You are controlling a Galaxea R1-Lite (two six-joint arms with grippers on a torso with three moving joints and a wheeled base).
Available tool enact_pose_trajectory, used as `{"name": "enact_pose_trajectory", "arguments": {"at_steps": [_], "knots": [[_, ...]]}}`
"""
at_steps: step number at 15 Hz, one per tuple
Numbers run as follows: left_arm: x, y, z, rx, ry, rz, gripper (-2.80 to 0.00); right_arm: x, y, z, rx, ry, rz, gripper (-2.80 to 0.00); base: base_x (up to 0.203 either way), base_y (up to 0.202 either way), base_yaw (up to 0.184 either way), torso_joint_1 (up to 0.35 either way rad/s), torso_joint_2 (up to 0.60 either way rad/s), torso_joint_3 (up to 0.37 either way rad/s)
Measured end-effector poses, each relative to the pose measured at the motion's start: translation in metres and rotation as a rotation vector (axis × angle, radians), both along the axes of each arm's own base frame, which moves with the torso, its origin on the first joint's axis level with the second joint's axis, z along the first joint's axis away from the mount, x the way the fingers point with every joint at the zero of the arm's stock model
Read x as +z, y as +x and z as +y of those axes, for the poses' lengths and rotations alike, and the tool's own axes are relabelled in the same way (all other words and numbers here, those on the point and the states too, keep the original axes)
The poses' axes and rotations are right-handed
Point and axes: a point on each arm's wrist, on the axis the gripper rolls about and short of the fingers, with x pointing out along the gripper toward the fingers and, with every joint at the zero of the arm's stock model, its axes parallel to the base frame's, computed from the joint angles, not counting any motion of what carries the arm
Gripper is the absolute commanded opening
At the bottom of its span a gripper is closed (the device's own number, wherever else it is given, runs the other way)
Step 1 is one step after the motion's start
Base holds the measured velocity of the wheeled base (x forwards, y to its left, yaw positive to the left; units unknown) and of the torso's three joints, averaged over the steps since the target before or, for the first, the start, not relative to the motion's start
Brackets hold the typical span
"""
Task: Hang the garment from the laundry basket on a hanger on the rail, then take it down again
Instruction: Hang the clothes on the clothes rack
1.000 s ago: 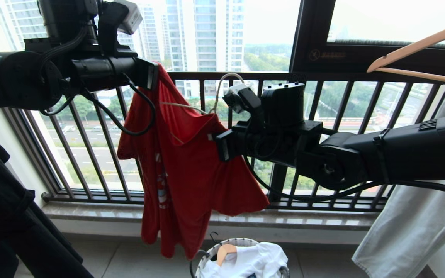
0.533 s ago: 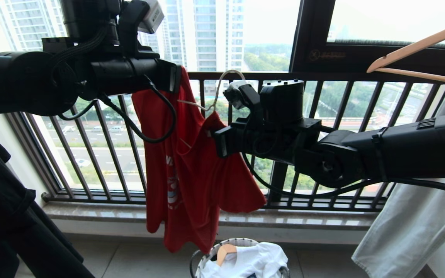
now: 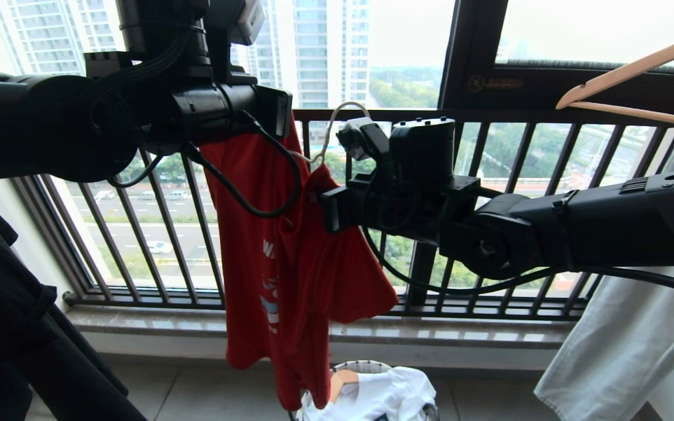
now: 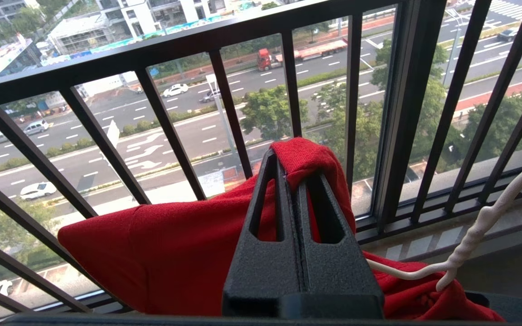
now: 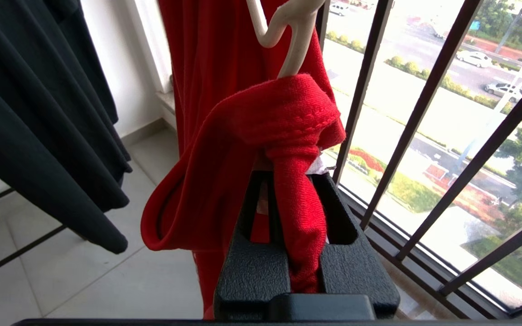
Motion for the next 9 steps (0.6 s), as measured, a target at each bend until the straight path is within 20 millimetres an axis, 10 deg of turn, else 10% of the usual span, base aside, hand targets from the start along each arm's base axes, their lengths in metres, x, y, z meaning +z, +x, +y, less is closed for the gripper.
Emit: {"name": "enact_pose_trajectory", "arguments": {"at_steps": [9], "knots": [[-0.006, -0.029, -0.018, -0.027, -0.055, 0.054, -2.8, 0.004, 0.006, -0.005, -0.02, 0.013, -0.009, -2.8, 0.0, 0.0, 0.0, 0.0, 0.0, 0.0]]}}
